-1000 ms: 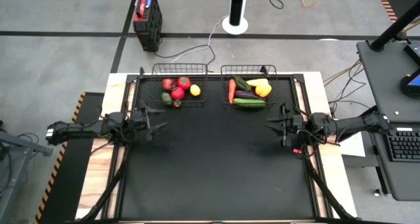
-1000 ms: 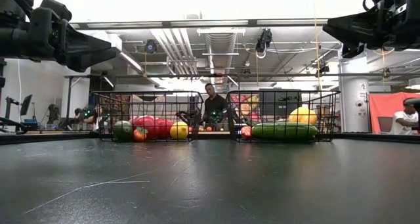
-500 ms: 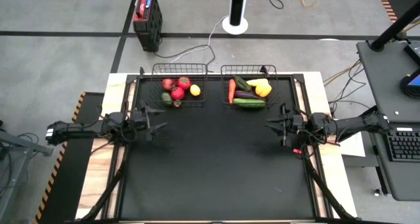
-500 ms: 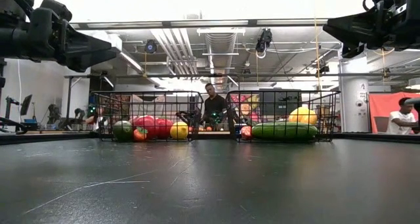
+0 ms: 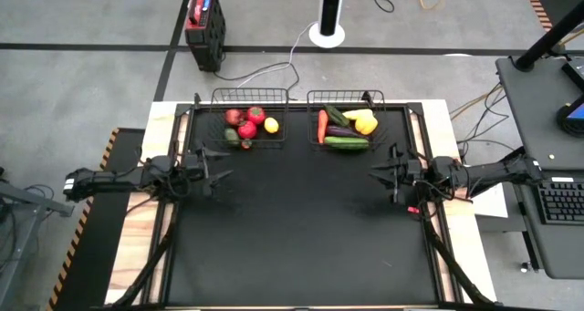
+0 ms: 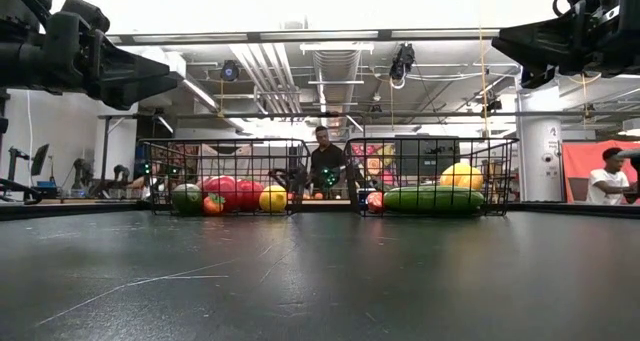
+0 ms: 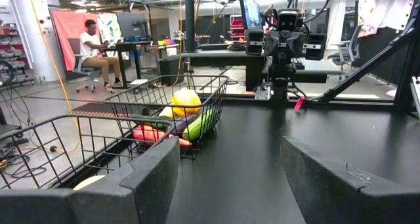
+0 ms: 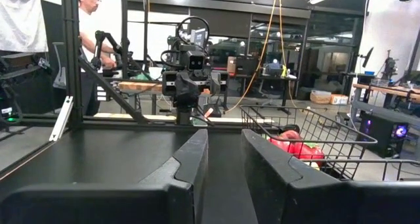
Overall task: Sort produce into baskets
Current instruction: Return to Home Position
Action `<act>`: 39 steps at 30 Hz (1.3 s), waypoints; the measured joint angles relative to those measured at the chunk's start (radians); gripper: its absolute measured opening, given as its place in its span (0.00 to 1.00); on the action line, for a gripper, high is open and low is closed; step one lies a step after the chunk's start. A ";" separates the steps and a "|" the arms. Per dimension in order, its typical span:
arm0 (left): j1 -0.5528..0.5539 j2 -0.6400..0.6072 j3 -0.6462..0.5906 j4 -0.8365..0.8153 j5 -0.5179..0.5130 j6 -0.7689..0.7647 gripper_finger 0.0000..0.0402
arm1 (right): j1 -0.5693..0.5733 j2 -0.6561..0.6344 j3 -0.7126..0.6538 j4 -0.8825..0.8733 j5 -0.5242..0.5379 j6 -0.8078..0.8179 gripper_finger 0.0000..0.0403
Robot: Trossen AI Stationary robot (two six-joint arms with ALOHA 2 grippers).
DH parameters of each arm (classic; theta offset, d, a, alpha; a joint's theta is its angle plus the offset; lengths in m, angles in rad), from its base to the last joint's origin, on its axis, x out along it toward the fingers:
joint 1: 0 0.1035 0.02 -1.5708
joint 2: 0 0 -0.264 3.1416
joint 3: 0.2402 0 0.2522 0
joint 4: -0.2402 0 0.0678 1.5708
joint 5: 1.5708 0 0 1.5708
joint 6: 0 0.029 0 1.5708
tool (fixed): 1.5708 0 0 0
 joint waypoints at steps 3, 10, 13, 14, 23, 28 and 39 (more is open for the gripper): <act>0.000 0.000 0.000 0.000 0.000 0.000 0.62 | 0.000 0.000 0.000 0.000 0.000 0.000 0.20; 0.000 0.000 0.000 0.000 0.000 0.000 0.62 | 0.000 0.000 0.000 0.000 0.000 0.000 0.18; 0.000 0.000 0.000 0.000 0.000 0.000 0.62 | 0.000 0.000 0.000 0.000 0.000 0.000 0.19; 0.000 0.000 0.000 0.000 0.000 0.000 0.62 | 0.000 0.000 0.000 0.000 0.000 0.000 0.20; 0.000 0.000 0.000 0.000 0.000 0.000 0.62 | 0.000 0.000 0.000 0.000 0.000 0.000 0.22; 0.000 0.000 0.000 0.000 0.000 0.000 0.62 | 0.000 0.000 0.000 0.000 0.000 0.000 0.23; 0.000 0.000 0.000 0.000 0.000 0.000 0.62 | 0.000 0.000 0.000 0.000 0.000 0.000 0.23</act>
